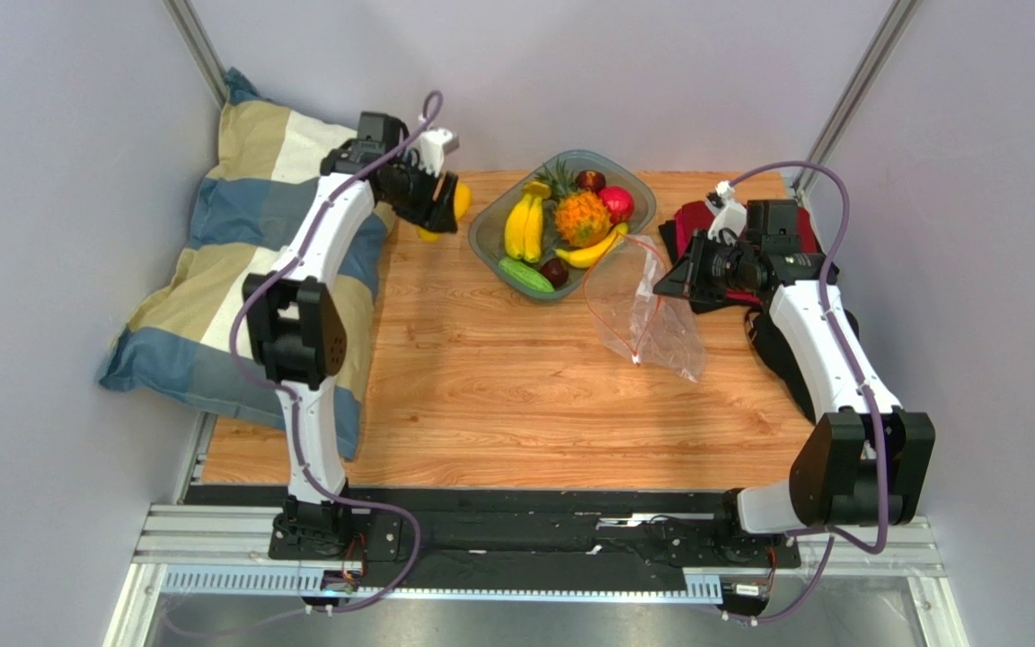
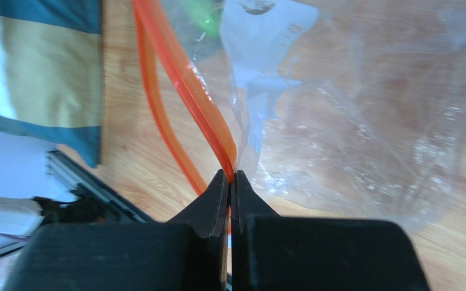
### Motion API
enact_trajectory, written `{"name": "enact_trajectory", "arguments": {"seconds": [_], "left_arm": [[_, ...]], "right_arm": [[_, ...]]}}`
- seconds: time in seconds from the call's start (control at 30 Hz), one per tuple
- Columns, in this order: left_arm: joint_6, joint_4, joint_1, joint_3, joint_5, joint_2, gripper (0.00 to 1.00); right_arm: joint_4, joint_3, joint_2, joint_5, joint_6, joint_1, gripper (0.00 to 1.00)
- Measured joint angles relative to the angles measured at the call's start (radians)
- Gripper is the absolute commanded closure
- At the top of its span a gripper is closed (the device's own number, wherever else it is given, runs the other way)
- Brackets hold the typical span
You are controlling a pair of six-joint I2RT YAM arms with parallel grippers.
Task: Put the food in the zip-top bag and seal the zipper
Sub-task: Pick up the fake fruit from the center of the board, then place the fake fruit in the zipper food storage bag.
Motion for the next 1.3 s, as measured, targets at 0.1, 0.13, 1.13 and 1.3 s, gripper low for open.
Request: {"name": "enact_trajectory", "arguments": {"seconds": [0.1,0.13,1.13,1.3], "left_arm": [[-0.095,0.048,-0.046,0.016,0.068,-0.122,0.76],[-0.124,0.071,-0.077,0.021,0.085,-0.159,0.76],[-0.402,0.303,-0.502,-0.116,0.148,-0.132,0.01],[-0.488,0.413,-0.41,-0.045,0.035,-0.164,0.01]], "right_arm": [[0.038,-0.005,0.006,-0.078,0.061,0.003,1.0],[0.055,-0.005,0.012,-0.105,0.084,0.004,1.0],[0.197,-0.093,0.034,-0.244,0.296,-0.064,1.0],[0.182,-0.101,0.034,-0.197,0.278,-0.076,1.0]]}}
